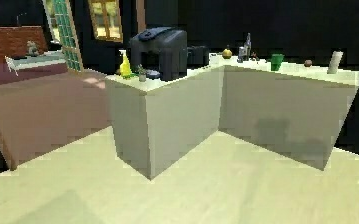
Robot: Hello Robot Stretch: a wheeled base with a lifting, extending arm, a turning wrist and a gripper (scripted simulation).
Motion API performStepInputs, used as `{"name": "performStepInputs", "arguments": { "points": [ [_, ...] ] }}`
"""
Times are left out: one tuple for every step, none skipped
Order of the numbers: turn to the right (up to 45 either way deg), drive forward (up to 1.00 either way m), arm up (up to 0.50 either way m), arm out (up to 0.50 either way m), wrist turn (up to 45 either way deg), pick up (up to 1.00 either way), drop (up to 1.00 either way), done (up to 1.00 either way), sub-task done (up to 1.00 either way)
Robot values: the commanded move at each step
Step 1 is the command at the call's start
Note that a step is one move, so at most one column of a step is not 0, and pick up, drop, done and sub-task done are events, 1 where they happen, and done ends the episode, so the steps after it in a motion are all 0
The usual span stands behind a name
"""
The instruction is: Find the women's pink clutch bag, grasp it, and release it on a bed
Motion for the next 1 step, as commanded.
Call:
{"name": "performStepInputs", "arguments": {
  "points": [
    [-36.0, 0.00, 0.00, 0.00, 0.0, 0.00, 0.00, 0.00, 0.00]
  ]
}}
